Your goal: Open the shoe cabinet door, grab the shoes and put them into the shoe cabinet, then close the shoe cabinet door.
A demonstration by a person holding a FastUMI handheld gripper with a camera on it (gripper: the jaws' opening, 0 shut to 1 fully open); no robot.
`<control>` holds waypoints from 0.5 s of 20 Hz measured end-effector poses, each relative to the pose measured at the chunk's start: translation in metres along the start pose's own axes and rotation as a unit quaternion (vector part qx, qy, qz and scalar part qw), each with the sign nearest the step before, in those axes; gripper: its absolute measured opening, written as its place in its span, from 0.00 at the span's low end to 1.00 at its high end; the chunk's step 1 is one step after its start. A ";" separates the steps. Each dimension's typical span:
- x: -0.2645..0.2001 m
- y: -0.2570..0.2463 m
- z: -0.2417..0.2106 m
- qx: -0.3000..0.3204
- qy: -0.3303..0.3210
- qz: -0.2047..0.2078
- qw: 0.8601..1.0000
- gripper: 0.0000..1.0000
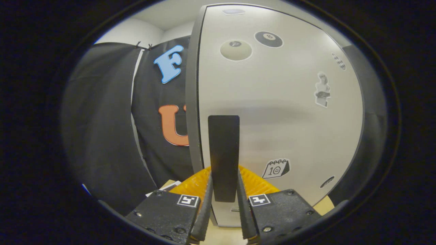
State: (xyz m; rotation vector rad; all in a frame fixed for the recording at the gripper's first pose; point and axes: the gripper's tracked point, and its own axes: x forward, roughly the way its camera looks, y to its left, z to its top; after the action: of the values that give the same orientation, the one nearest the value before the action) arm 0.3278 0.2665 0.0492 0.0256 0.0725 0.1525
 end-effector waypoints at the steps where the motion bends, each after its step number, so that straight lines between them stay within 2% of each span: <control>1: -0.002 -0.001 -0.002 -0.001 0.001 0.004 1.000 0.40; 6: -0.009 -0.001 -0.004 0.001 0.004 0.056 0.998 0.34; 10: -0.042 -0.001 -0.011 -0.007 0.007 0.080 0.997 0.31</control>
State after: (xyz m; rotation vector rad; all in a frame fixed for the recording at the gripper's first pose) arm 0.2855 0.2597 0.0415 0.0168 0.0839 0.3124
